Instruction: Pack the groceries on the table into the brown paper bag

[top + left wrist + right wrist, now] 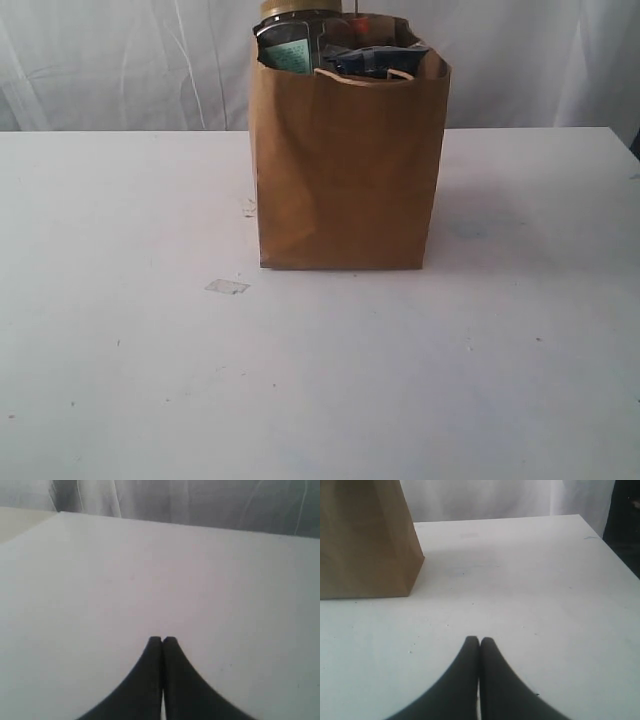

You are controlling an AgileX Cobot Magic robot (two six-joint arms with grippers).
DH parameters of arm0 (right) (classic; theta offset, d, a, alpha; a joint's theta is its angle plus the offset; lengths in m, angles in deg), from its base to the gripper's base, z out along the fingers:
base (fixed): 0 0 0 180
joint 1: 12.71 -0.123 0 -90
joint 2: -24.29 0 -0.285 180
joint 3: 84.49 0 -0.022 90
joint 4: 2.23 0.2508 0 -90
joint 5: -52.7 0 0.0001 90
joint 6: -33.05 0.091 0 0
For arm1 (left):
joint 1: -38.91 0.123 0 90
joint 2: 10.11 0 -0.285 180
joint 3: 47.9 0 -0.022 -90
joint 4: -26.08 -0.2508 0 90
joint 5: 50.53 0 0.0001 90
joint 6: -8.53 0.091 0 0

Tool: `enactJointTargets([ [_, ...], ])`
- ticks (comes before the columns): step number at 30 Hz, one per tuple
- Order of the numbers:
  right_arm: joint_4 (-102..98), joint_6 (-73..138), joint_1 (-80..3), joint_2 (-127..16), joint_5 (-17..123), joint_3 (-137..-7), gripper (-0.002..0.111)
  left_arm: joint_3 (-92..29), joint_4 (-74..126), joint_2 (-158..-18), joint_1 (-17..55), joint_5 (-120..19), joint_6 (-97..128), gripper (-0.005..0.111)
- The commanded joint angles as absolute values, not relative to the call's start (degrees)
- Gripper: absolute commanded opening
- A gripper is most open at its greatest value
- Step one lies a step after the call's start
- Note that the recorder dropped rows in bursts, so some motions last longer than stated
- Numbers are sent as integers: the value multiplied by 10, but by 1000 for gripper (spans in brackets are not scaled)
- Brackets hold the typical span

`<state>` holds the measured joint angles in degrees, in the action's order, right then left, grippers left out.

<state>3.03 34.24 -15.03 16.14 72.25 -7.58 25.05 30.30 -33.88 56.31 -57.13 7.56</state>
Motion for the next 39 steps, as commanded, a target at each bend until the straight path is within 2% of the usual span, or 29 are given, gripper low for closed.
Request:
enactJointTargets([
  [1,31,344,-150,165,719,-73,0,208,312,-283,564,-515,70,0],
  [8,31,344,-150,165,718,-73,0,184,312,-211,544,-510,70,0],
  [15,31,344,-150,165,721,-73,0,230,297,-186,456,-473,119,0],
  [20,31,344,-150,165,720,-73,0,269,297,-186,458,-493,93,0],
  [31,31,344,-150,165,720,-73,0,281,297,-186,458,-433,101,0],
  [35,31,344,-150,165,720,-73,0,281,283,-186,458,-318,101,0],
  [39,31,344,-150,165,720,-73,0,286,283,-186,456,-317,101,0],
])
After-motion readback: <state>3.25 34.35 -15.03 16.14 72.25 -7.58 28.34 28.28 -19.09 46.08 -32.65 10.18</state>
